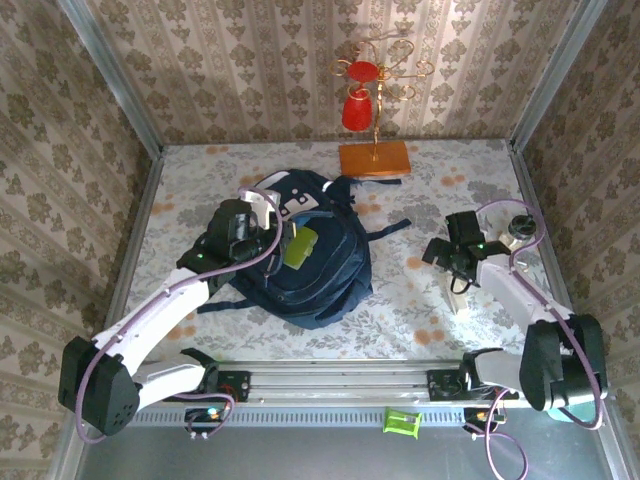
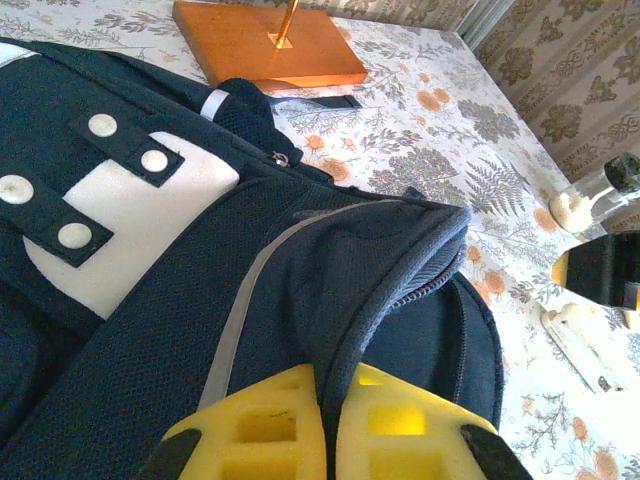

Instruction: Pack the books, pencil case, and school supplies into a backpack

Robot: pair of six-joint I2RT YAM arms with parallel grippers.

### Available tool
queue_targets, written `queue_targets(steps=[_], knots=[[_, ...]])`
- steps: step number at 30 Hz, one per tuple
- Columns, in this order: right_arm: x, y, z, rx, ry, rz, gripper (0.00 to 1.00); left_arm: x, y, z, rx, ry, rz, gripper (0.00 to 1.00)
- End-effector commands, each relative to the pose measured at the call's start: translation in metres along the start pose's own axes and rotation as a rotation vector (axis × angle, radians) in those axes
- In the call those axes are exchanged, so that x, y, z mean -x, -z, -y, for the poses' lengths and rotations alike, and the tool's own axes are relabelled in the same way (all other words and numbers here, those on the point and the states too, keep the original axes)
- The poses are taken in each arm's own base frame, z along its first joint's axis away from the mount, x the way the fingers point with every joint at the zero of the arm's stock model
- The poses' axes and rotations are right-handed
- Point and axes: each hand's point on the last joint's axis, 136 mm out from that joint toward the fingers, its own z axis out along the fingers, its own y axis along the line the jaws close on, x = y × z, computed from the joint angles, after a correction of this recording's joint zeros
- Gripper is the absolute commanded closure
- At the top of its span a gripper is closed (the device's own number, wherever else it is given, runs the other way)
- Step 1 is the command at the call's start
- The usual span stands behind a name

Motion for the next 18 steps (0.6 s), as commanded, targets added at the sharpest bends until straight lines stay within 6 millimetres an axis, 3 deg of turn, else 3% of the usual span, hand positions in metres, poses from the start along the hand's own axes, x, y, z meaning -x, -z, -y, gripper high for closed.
queue_targets(steps=[1, 5, 11, 18], knots=[[-0.023, -0.011, 0.008, 0.001, -0.014, -0.114, 0.00, 0.018, 0.001, 0.001, -0.015, -0.023, 0.075, 1.00], [-0.044, -0.020, 0.015, -0.031, 0.002, -0.220, 0.00, 0.019, 0.001, 0.000, -0.016, -0.022, 0.077, 1.00], [-0.075, -0.013, 0.018, -0.037, 0.025, -0.290, 0.14, 0.017, 0.000, -0.005, -0.011, -0.014, 0.074, 1.00], [-0.083, -0.016, 0.020, -0.026, 0.021, -0.268, 0.60, 0.016, 0.000, -0.007, -0.012, -0.006, 0.072, 1.00]])
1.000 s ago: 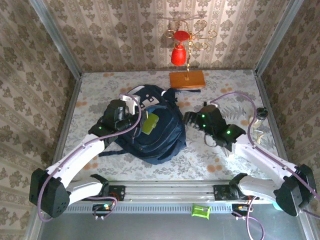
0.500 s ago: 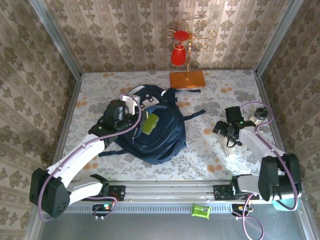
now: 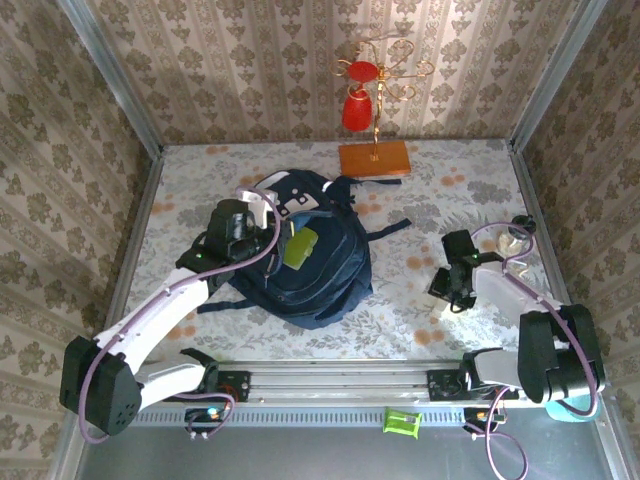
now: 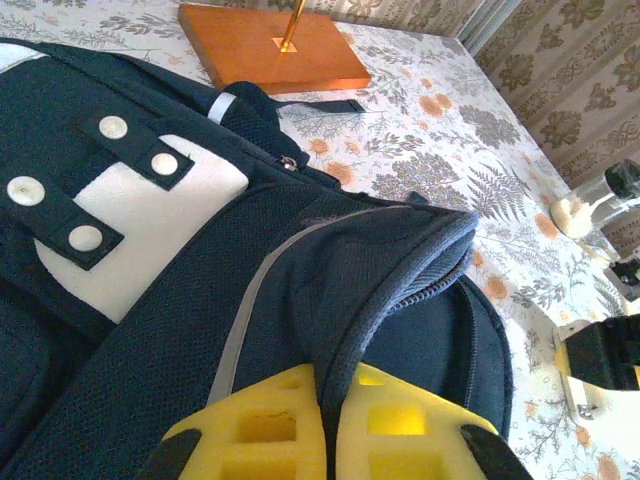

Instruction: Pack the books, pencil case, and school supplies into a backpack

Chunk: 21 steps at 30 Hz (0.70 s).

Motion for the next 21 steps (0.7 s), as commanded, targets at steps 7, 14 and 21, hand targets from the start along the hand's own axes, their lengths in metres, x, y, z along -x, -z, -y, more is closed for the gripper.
queue_targets(steps=[7, 14, 21], knots=[[0.007, 0.048, -0.058, 0.238, 0.086, 0.125, 0.79, 0.016, 0.002, 0.001, -0.006, -0.014, 0.064, 1.00], [-0.013, 0.165, -0.205, 0.833, 0.199, 0.265, 0.80, 0.024, 0.007, 0.006, -0.022, -0.010, 0.078, 1.00], [-0.034, 0.182, -0.304, 0.988, 0.123, 0.202, 0.76, 0.033, 0.013, 0.026, -0.086, 0.002, 0.098, 1.00]])
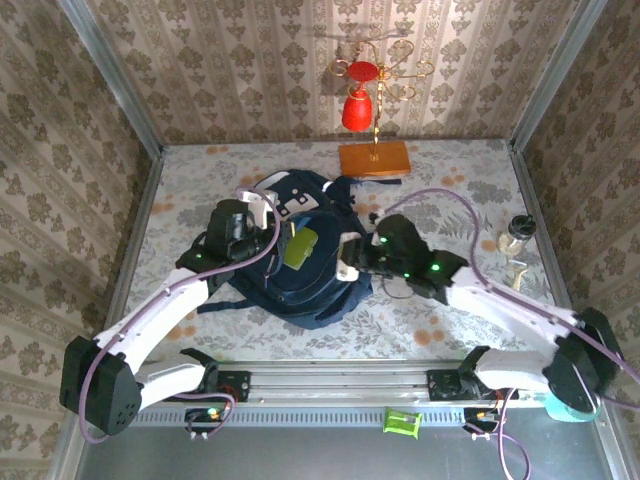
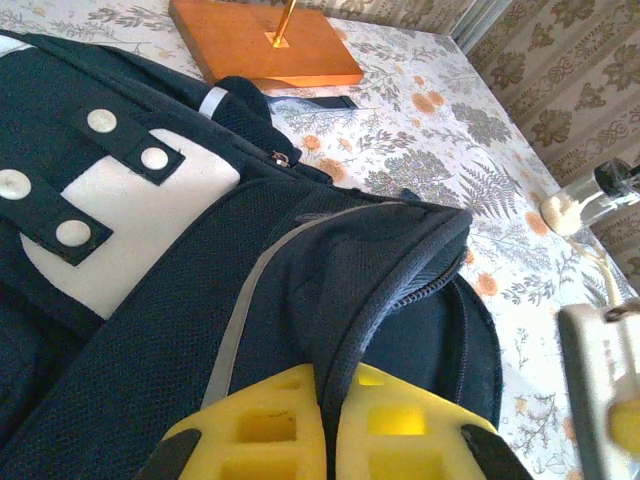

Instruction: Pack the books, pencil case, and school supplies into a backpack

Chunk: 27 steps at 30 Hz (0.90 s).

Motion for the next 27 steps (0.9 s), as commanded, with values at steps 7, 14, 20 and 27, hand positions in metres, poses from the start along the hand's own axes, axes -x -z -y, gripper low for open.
queue_targets(steps=[7, 14, 20, 27], knots=[[0.016, -0.077, -0.050, 0.140, -0.287, 0.146, 0.77, 0.046, 0.021, 0.038, -0.074, -0.042, 0.135, 1.00], [0.022, -0.116, -0.055, 0.190, -0.427, 0.195, 0.74, 0.044, 0.023, 0.037, -0.051, -0.055, 0.131, 1.00], [0.023, -0.122, -0.053, 0.129, -0.408, 0.214, 0.45, 0.040, 0.021, 0.031, -0.021, -0.058, 0.121, 1.00], [0.022, -0.104, -0.053, 0.113, -0.332, 0.202, 0.38, 0.040, 0.019, 0.025, 0.000, -0.059, 0.122, 1.00]])
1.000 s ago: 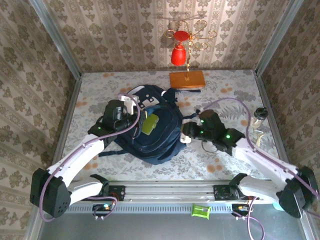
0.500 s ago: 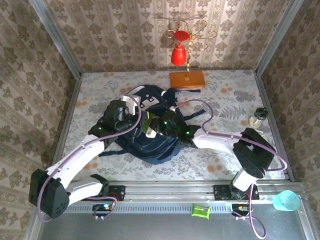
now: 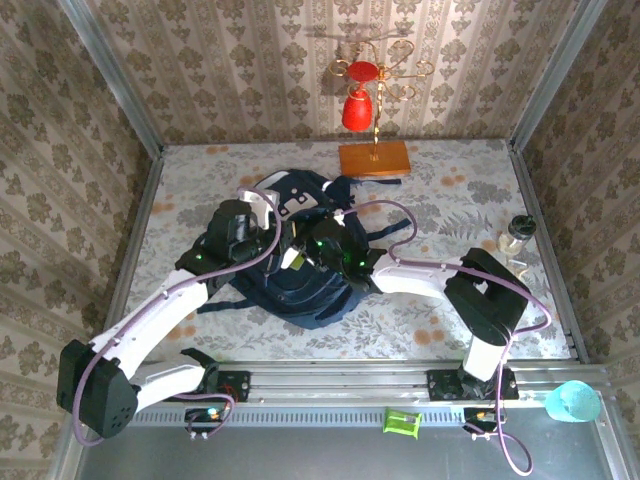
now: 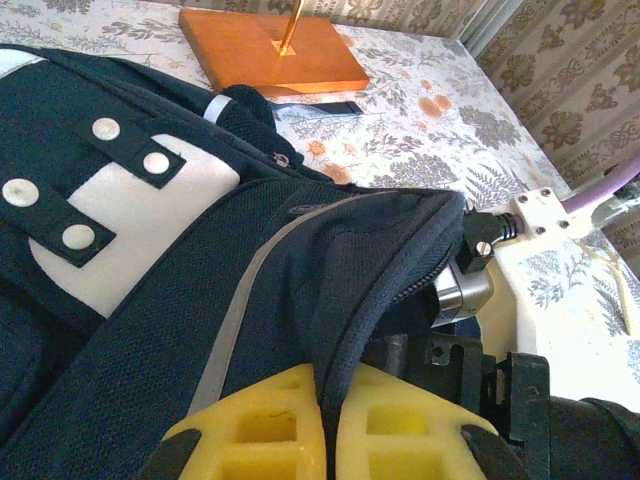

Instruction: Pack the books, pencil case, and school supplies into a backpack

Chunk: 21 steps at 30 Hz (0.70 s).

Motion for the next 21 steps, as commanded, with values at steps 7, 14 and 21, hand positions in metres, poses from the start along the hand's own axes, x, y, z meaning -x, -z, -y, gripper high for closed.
queue_targets(steps=[7, 14, 21], knots=[[0.009, 0.028, -0.028, 0.053, 0.113, 0.020, 0.50, 0.038, 0.013, 0.012, -0.023, -0.014, 0.114, 1.00], [0.012, 0.001, -0.026, 0.052, 0.132, -0.015, 0.68, 0.035, 0.010, 0.014, -0.038, -0.011, 0.103, 1.00], [0.011, 0.006, -0.029, 0.038, 0.253, -0.079, 0.70, 0.026, 0.007, 0.014, -0.040, -0.012, 0.079, 1.00]])
